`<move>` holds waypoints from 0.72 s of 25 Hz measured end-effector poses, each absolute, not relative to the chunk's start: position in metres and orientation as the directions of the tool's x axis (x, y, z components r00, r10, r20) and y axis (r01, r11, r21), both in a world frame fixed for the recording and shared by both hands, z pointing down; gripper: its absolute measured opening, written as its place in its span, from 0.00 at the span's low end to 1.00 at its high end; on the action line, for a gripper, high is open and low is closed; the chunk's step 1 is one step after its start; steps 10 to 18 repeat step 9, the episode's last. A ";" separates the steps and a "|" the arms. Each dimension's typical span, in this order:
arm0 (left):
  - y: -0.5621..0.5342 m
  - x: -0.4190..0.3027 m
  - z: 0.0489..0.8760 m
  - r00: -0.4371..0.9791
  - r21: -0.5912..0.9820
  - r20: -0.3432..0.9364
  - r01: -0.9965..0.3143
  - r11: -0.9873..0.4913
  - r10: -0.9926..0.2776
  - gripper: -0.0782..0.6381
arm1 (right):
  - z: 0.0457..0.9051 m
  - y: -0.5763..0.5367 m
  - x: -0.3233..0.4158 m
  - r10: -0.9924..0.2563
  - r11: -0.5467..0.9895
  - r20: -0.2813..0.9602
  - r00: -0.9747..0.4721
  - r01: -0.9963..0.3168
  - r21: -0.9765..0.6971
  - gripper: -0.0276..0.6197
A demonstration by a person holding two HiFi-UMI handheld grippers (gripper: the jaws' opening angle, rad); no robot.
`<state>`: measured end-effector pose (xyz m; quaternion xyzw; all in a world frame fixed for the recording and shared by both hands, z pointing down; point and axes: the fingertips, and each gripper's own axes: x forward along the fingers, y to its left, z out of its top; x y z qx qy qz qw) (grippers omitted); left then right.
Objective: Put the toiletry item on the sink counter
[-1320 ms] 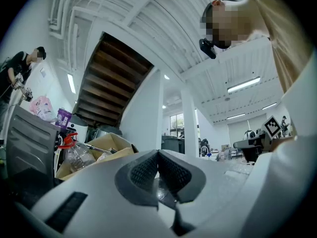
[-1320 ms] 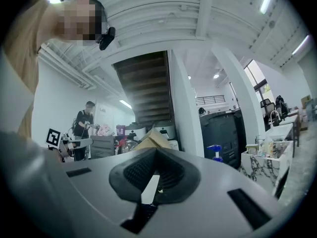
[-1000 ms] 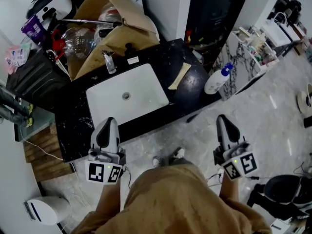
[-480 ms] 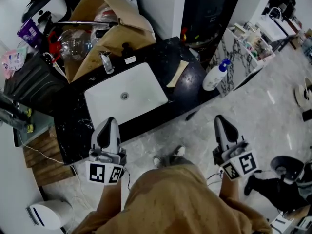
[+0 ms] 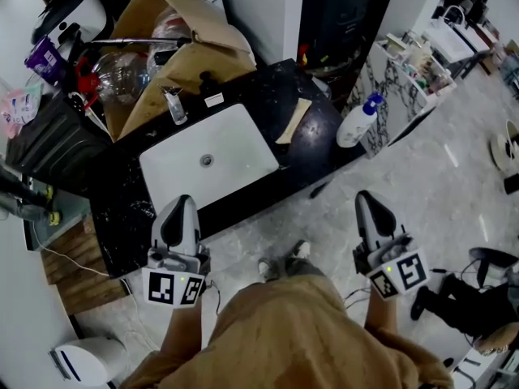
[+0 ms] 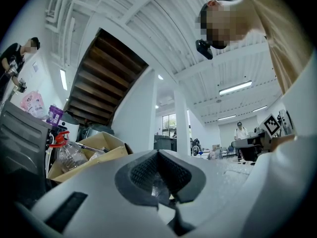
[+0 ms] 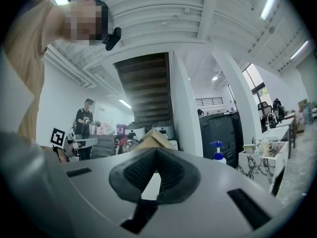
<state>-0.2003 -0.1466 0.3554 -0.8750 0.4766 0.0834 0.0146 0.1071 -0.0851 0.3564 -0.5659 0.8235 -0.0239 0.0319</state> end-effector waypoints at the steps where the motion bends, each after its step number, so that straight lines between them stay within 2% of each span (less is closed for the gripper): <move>1: -0.148 -0.199 0.354 0.536 0.052 -0.160 -0.834 -0.549 -0.829 0.11 | 0.356 -0.085 0.109 -0.936 0.352 -0.026 -0.351 -0.933 -0.079 0.05; 18: -0.147 -0.189 0.349 0.556 0.031 -0.157 -0.824 -0.566 -0.817 0.11 | 0.358 -0.080 0.120 -0.946 0.325 -0.034 -0.323 -0.941 -0.098 0.05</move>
